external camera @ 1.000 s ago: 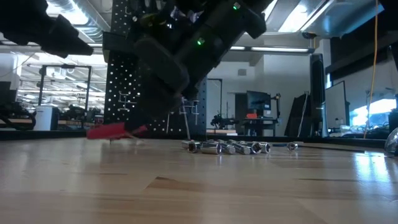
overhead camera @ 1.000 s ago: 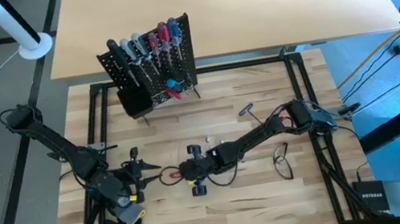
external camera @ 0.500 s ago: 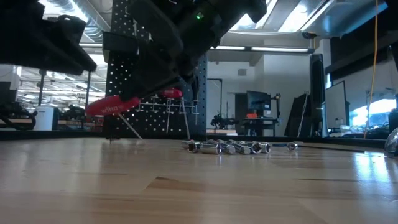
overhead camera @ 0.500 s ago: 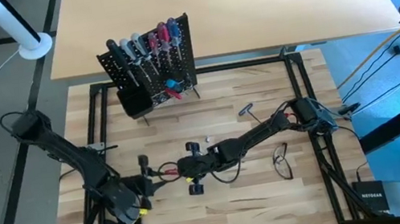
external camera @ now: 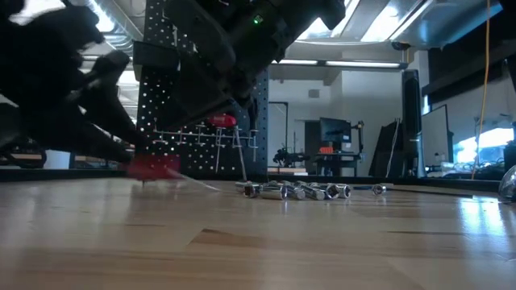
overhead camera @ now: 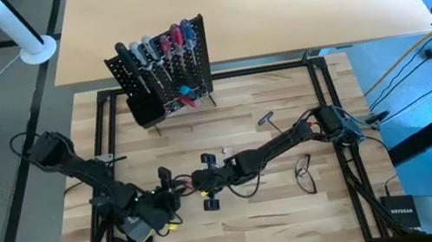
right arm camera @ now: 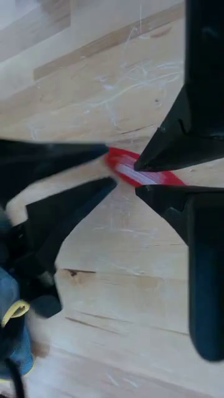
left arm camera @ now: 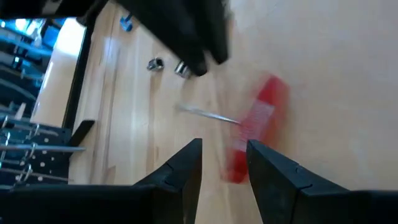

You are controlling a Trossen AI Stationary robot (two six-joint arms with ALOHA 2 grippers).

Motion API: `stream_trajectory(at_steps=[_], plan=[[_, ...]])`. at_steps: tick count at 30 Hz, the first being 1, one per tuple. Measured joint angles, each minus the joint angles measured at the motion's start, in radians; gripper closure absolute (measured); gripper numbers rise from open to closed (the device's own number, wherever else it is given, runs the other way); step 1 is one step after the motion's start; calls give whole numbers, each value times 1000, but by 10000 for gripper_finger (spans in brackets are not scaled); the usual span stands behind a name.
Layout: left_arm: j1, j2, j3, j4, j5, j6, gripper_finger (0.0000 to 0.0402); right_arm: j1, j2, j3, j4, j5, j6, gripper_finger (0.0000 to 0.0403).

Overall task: Hang tools onto peg board
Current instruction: Hang the red allen wrench onto the peg board

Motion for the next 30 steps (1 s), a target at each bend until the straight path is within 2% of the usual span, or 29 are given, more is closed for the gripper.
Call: stream_trajectory(at_steps=[7, 13, 16, 20, 24, 27, 30], plan=[[53, 1, 4, 11, 15, -76, 286, 0, 0, 0, -2, 0, 5, 372], [34, 1, 4, -22, 77, -111, 286, 0, 5, 0, -25, -17, 54, 366], [30, 1, 4, -22, 123, -114, 286, 0, 28, 1, -16, -28, 34, 339], [31, 1, 4, -24, 154, -128, 286, 0, 60, 1, -20, -41, -29, 278], [33, 1, 4, -34, 156, -135, 286, -8, 61, 1, -20, -45, -189, 225], [33, 1, 4, -33, 156, -136, 286, -31, 61, 1, -1, -93, -323, 206], [33, 1, 4, -35, 156, -136, 286, -75, 76, 3, 7, -178, -371, 206]])
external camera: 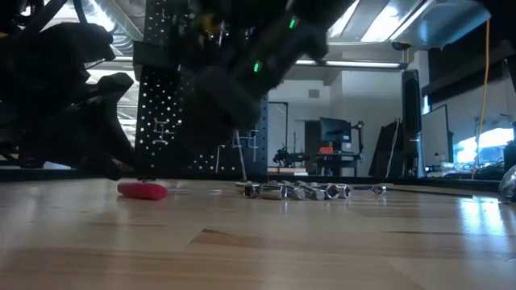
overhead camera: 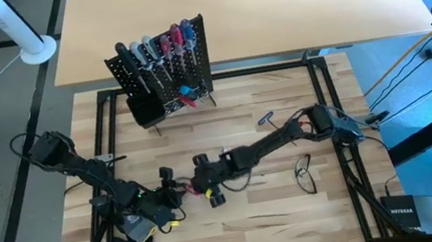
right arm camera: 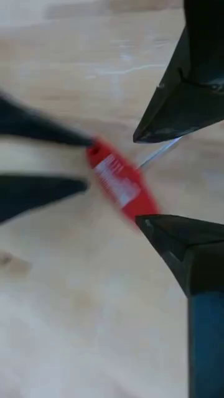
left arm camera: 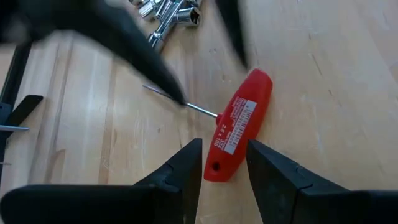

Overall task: Hang tools onto peg board
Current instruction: Hang the red allen wrench onto the peg board

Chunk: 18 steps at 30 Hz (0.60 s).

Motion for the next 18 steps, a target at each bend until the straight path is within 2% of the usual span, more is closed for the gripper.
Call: stream_trajectory(at_steps=[3, 8, 10, 14, 18], plan=[[0, 0, 0, 1, 0, 0, 286, -48, 29, -2, -4, -40, -24, 216], [0, 0, 0, -4, 0, -24, 286, -108, 72, -1, 54, -239, -30, 240], [0, 0, 0, -4, 0, -26, 286, -117, 89, 0, 77, -282, -28, 254], [0, 0, 0, -5, 0, -36, 286, -117, 110, 3, 82, -294, -83, 294], [-2, 0, 0, -12, 0, -71, 286, -114, 111, 3, 68, -286, -103, 357]])
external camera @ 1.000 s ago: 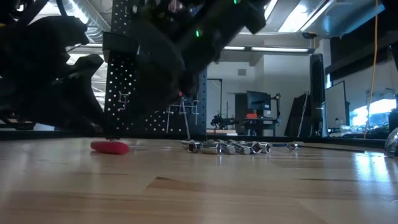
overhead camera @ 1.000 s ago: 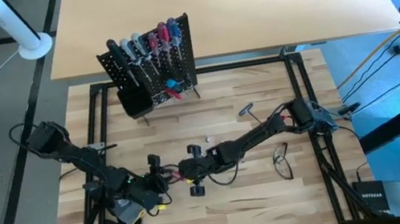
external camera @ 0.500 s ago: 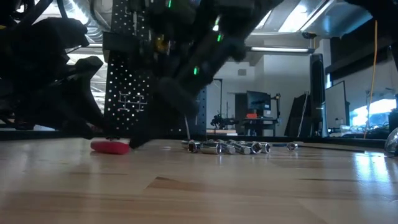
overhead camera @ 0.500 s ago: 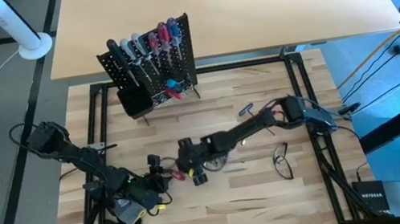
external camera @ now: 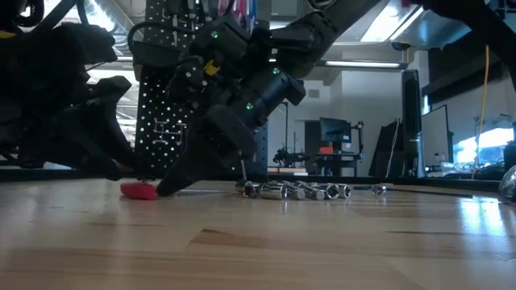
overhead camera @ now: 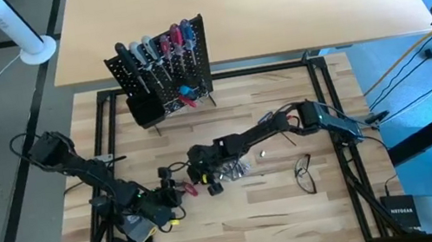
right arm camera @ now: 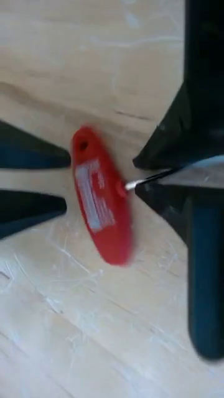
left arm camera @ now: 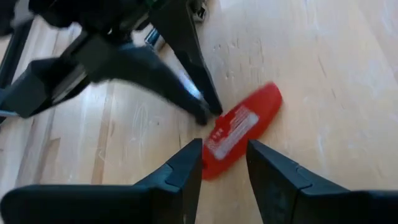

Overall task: Hang tools onto peg board
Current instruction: Hang the red allen wrench onto the peg board

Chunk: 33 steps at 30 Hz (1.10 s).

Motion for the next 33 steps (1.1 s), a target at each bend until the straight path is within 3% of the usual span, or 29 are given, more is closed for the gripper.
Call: stream_trajectory(at_steps=[3, 11, 19, 26, 33], plan=[[0, 0, 0, -26, 0, -19, 286, 0, 1, -1, -1, 10, -5, 393], [-32, -18, 0, -36, -3, 34, 286, 6, -24, -4, -3, 21, 2, 397], [-106, -133, 0, -64, -112, 65, 286, 16, -98, -10, -24, 69, 15, 399], [-154, -242, 0, -139, -194, -64, 286, 50, -167, -8, -25, 150, 8, 400], [-159, -339, 0, -229, -198, -237, 286, 75, -242, -7, -58, 242, 3, 400]])
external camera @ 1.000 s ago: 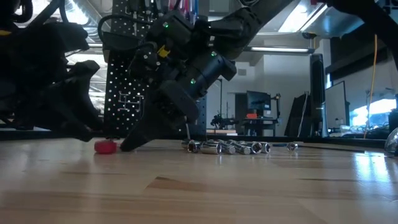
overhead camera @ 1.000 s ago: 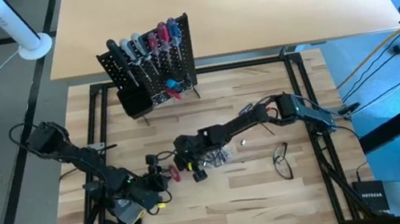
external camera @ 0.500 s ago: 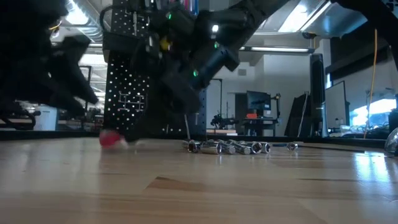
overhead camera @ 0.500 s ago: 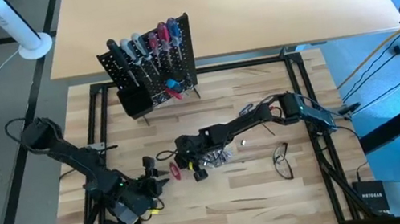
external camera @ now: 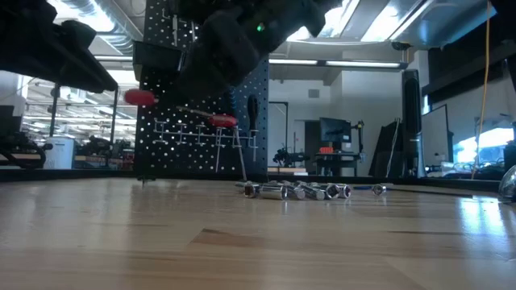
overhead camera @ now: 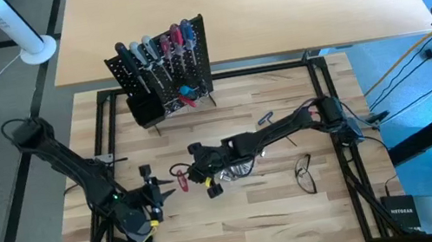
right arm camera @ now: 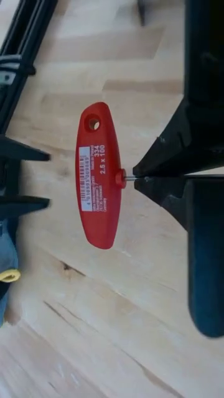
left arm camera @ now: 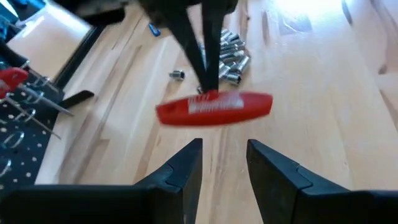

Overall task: Hang tools onto peg board
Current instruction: Hang the red allen wrench onto the peg board

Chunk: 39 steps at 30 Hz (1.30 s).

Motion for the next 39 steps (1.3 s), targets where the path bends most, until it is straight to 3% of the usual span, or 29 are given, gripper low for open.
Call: stream_trajectory(at_steps=[10, 18, 27, 35, 39], plan=[[-2, -27, 0, -18, -13, -81, 286, 106, -129, 2, -235, 190, 68, 400], [-2, -27, -3, 26, -50, -115, 286, 127, -141, -31, -215, 233, 59, 400], [-4, -26, -81, 209, -46, -49, 286, 78, -194, -221, 36, 223, 78, 400], [-3, -26, -89, 235, -46, -50, 286, 54, -334, -461, 472, 241, 121, 400], [-2, -26, -89, 270, -47, -22, 286, 55, -351, -513, 618, 205, 152, 400]])
